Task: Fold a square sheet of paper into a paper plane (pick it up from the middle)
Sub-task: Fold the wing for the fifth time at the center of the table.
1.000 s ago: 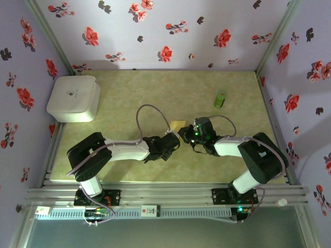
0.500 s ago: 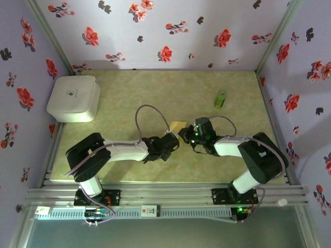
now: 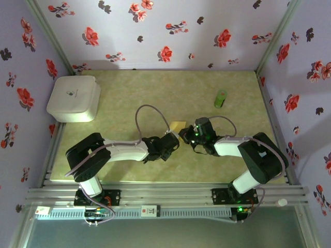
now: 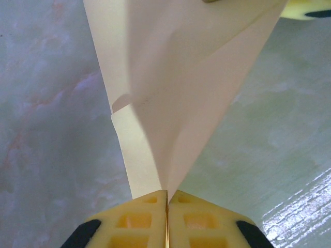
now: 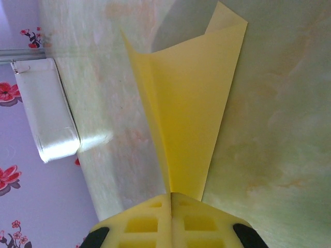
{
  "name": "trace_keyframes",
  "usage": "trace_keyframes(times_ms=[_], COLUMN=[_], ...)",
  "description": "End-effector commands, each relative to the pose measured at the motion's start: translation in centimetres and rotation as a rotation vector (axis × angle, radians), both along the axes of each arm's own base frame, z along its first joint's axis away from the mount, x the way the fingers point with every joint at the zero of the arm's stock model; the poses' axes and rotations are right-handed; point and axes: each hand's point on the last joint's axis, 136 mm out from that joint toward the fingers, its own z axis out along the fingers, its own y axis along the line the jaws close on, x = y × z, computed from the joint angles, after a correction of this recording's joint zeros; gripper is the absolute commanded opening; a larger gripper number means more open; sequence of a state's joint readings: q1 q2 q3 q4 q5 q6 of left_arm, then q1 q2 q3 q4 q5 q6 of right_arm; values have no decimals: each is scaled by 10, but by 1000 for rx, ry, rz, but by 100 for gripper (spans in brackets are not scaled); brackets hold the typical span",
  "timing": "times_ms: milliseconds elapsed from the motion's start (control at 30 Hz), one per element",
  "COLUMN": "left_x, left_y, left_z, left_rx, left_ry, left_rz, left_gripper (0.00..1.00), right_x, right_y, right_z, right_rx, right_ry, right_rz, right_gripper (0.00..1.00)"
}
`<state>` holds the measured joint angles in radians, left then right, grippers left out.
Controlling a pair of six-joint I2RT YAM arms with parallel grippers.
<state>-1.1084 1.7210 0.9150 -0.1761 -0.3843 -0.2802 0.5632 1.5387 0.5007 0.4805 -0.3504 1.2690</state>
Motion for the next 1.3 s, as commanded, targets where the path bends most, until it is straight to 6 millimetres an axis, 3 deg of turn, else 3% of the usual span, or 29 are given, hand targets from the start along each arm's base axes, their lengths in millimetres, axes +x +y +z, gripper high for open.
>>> trace_keyframes(times_ms=[0, 133, 267, 367, 533, 800, 1267], left_x=[0, -1, -4, -6, -9, -11, -13], left_y=[-2, -3, -5, -7, -10, -20, -35], left_z=[2, -1, -5, -8, -12, -11, -1], left_rx=[2, 4, -1, 0, -5, -75, -429], left_ry=[-20, -6, 14, 35, 60, 133, 454], left_rz=[-11, -12, -16, -20, -20, -15, 4], left_gripper=[8, 5, 3, 3, 3, 2, 1], right_x=[7, 5, 4, 2, -5, -15, -16], right_y=[1, 0, -7, -19, -46, -65, -51], right_z=[8, 7, 6, 6, 8, 16, 22], right_rx=[7, -2, -28, -71, -173, -226, -159], right_ry=[-9, -6, -2, 4, 8, -13, -64], right_rz=[-23, -21, -30, -43, -74, -99, -25], right_gripper=[2, 6, 19, 30, 37, 41, 41])
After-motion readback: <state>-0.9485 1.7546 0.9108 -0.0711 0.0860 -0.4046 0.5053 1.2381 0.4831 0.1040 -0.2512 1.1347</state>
